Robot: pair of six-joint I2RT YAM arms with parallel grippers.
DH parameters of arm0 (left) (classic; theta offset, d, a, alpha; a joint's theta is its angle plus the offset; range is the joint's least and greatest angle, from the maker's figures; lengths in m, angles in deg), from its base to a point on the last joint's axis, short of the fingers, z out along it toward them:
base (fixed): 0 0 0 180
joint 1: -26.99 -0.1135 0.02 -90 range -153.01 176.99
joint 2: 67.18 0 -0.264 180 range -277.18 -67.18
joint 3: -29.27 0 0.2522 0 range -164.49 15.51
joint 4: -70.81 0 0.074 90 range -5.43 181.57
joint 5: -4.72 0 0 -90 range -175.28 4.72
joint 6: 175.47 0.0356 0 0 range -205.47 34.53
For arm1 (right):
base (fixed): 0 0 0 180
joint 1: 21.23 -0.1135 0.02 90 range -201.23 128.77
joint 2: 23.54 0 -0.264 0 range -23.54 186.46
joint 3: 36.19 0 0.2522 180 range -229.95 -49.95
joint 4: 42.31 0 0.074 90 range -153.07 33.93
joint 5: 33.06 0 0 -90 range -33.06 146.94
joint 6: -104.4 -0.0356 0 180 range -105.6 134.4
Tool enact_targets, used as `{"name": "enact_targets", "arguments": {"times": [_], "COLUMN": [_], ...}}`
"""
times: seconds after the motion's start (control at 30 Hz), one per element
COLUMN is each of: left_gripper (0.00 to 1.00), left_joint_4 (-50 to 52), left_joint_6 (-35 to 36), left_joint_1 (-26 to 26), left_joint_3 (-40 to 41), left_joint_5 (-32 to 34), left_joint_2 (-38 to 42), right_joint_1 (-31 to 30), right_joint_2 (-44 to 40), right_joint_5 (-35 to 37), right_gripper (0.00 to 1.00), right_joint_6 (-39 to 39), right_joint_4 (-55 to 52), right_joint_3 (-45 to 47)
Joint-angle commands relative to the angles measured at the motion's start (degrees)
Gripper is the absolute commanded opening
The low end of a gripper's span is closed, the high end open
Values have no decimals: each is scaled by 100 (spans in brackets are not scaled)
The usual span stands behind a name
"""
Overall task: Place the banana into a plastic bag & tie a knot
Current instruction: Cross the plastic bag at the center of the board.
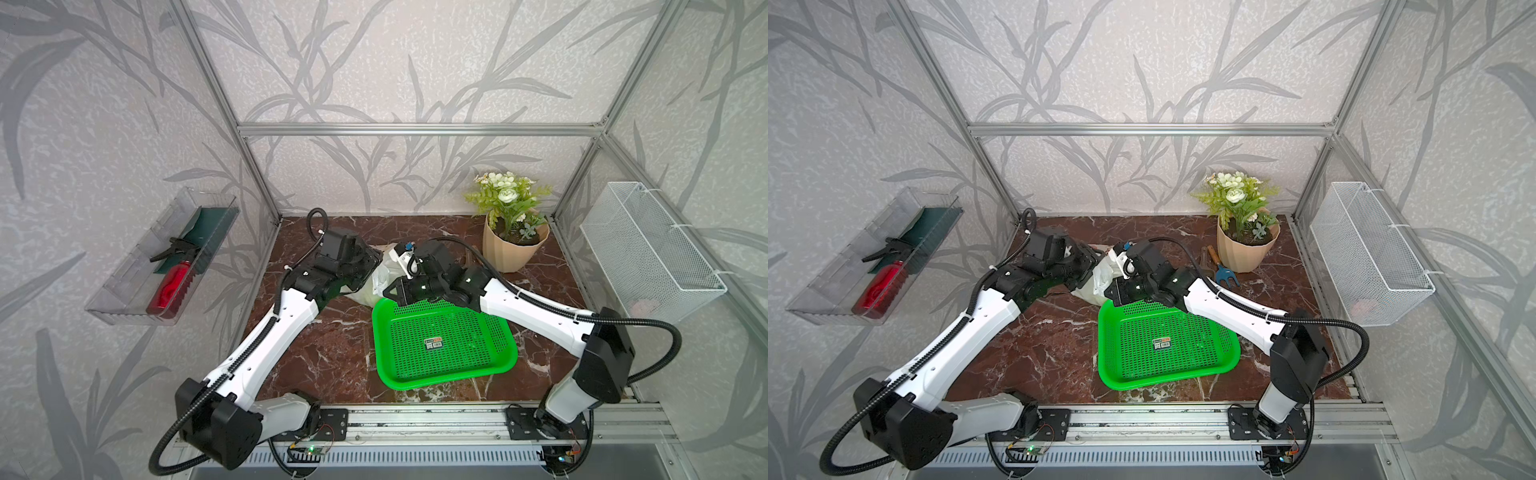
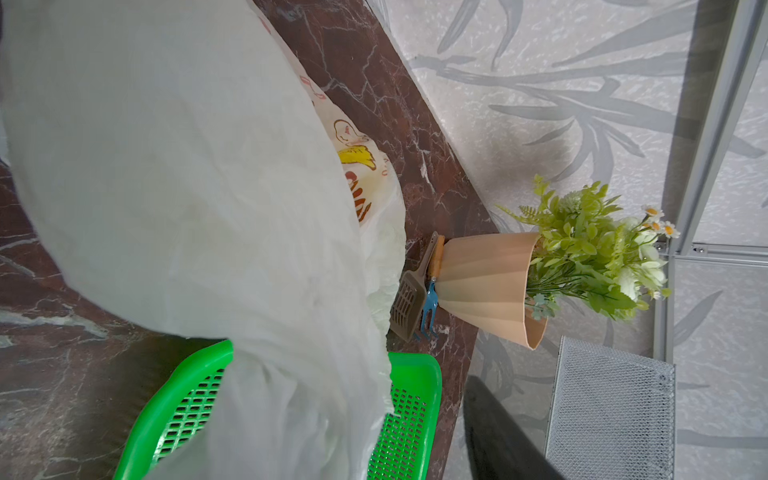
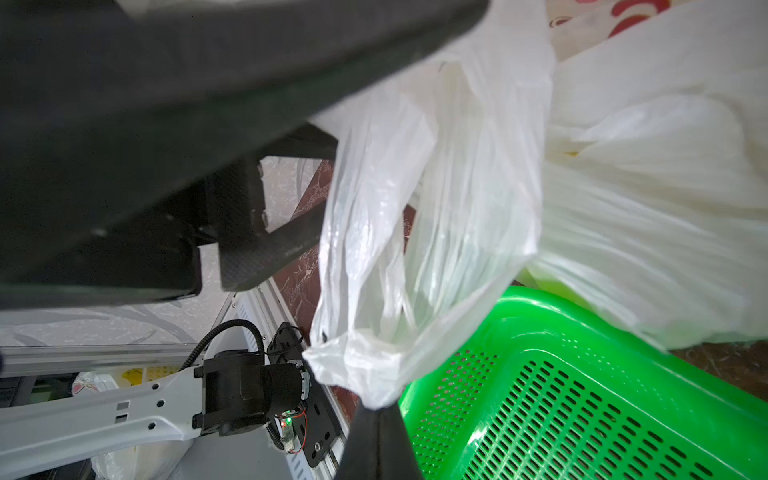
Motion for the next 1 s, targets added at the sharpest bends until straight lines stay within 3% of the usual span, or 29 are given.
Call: {"name": "enact_targets", "arguments": {"times": [0.0,0.1,0.3,0.43,0.73,0.97], "left_gripper": [57,57,45,44,32,6], "left_joint_4": [411,587,789,797,730,241], "left_joint_6": [68,149,367,471,615,343], "left_joint_1": [-33,-33,-41,-56,-112,-207], "left_joint_3": [-218,-288,-464,-578,-699,-423], "left_joint_5": [-161,-171,-5,53,45,80], "left_joint_2": [-124,-214,-367,-485,-680,-423], "right_joint_1": [-37,-64,-108,-142,-178,-184], "right_joint_2": [-267,-309,-347,-390,-480,-531], "right_joint_5": [-53,6,26,11,60,78], "right_gripper": [0,0,0,0,0,0], "right_joint_6": [177,204,238,239,210,65], "right_joint_4": [-139,-138,-201,-213,-217,-118], "right_joint_3": [-40,-67,-87,-26,65,302]}}
